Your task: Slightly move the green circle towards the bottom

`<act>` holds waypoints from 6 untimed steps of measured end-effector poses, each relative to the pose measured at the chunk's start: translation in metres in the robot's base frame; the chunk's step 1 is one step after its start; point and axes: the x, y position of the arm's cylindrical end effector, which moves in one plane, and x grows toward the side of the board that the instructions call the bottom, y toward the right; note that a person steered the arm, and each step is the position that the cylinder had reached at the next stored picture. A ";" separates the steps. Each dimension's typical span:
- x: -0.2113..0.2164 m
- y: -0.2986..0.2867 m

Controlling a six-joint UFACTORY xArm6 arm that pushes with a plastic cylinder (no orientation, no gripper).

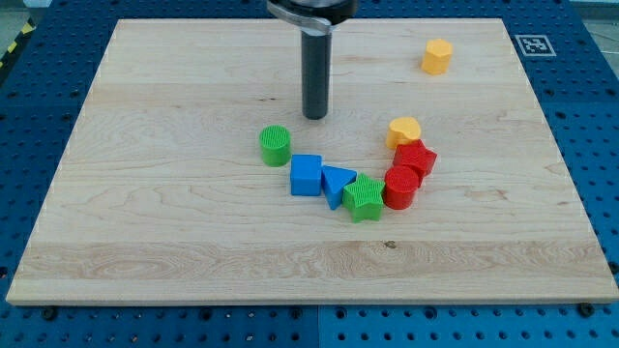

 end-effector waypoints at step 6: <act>0.037 -0.042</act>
